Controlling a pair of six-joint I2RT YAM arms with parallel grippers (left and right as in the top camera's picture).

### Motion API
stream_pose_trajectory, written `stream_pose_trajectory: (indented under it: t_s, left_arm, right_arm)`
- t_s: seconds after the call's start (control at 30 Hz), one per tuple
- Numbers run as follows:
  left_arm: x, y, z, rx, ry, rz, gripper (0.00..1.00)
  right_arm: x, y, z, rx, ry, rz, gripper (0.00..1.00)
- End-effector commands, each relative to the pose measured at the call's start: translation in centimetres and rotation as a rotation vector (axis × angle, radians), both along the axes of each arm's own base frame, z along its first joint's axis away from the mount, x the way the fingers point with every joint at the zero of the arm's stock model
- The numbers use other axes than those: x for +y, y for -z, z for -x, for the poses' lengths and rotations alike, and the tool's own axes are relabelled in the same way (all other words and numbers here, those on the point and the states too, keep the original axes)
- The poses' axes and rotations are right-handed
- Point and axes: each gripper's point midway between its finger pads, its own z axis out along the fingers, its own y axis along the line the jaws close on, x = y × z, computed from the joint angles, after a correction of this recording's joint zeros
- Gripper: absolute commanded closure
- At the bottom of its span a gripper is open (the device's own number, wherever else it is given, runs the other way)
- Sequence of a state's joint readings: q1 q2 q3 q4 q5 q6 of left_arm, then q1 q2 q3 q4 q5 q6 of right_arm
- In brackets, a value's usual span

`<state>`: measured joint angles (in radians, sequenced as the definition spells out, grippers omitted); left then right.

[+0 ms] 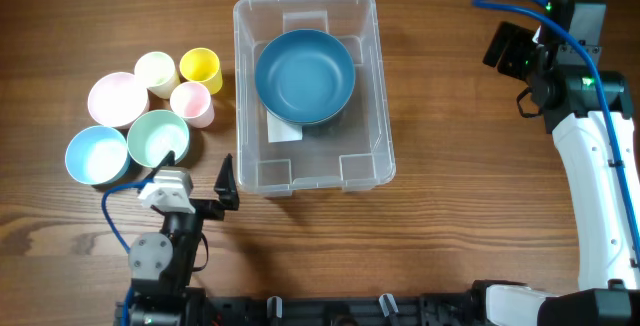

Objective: Pack container

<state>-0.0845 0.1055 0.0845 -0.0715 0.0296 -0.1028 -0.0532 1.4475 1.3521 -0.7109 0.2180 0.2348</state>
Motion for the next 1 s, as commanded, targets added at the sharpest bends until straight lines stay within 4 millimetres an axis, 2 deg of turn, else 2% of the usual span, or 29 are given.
stream_pose_trajectory:
  t_s: [0.0,0.13,0.23,0.33,0.5,0.63,0.7,0.8,0.87,0.97]
  left_arm:
    - [2.6,-5.8,0.7,0.012,-0.154,0.099,0.00]
    - [3.2,-9.3,0.8,0.103,-0.196,0.076,0.00]
    - [2.9,-12.7,-0.2,0.186,-0.183,0.069,0.00]
    - [2.6,-13.8,-1.1,0.218,-0.176,0.065,0.00]
    - [1.6,-12.7,-1.7,0.284,-0.125,0.067,0.00]
    - [1.8,-12.3,-1.5,0.302,-0.132,0.061,0.00]
    - [2.5,-12.0,-1.4,0.311,-0.181,0.069,0.00]
    - [6.0,-11.1,-0.4,0.330,-0.433,0.207,0.00]
    - [9.4,-10.0,1.5,0.329,-0.678,0.306,0.00]
    - [11.5,-9.0,3.1,0.335,-0.832,0.377,0.01]
  right_arm:
    - [-0.2,-0.1,-0.2,-0.004,0.019,0.000,0.00]
    - [-0.2,-0.1,-0.2,-0.003,0.019,0.000,0.00]
    - [-0.2,-0.1,-0.2,-0.003,0.019,0.000,0.00]
    - [-0.2,-0.1,-0.2,-0.003,0.019,0.000,0.00]
    - [-0.2,-0.1,-0.2,-0.003,0.019,0.000,0.00]
    - [-0.2,-0.1,-0.2,-0.003,0.019,0.000,0.00]
    - [-0.2,-0.1,-0.2,-0.003,0.019,0.000,0.00]
    - [-0.2,-0.1,-0.2,-0.003,0.019,0.000,0.00]
    - [-0.2,-0.1,-0.2,-0.003,0.019,0.000,0.00]
    - [-0.2,-0.1,-0.2,-0.003,0.019,0.000,0.00]
